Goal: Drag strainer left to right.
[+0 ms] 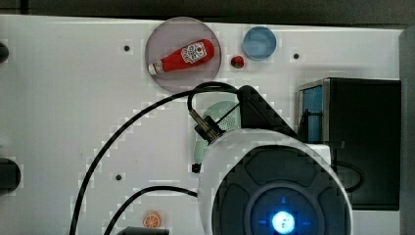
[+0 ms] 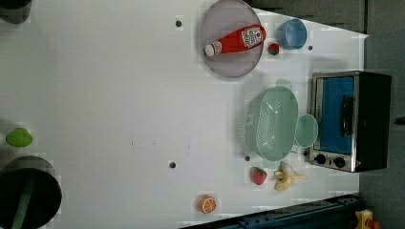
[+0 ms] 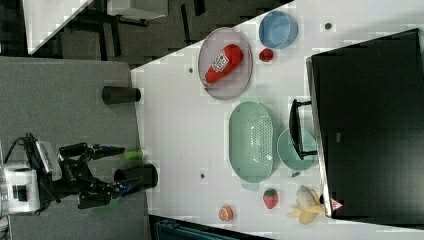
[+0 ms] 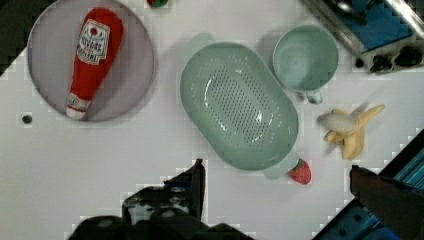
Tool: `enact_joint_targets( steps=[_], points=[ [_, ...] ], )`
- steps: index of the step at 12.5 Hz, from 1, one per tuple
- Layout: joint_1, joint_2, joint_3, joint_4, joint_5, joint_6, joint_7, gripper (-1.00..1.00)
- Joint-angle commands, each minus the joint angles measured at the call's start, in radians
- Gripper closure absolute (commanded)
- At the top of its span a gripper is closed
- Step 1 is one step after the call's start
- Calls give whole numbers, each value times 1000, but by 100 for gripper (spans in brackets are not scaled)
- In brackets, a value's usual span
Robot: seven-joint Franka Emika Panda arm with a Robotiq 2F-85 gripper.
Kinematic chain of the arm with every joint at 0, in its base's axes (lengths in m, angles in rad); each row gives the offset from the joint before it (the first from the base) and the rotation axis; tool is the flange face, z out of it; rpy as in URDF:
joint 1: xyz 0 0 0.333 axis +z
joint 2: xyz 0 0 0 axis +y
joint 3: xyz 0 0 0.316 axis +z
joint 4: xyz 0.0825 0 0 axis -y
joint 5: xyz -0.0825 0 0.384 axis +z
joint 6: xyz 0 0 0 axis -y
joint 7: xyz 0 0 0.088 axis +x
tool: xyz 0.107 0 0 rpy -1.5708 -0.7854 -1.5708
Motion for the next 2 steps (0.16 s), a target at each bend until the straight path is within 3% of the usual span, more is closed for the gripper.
enact_joint_targets(
  steps=[1, 2],
  points=[
    [-21, 31, -9, -14, -6, 6, -71, -100],
    [-21, 31, -9, -14, -6, 6, -71, -100]
  ],
)
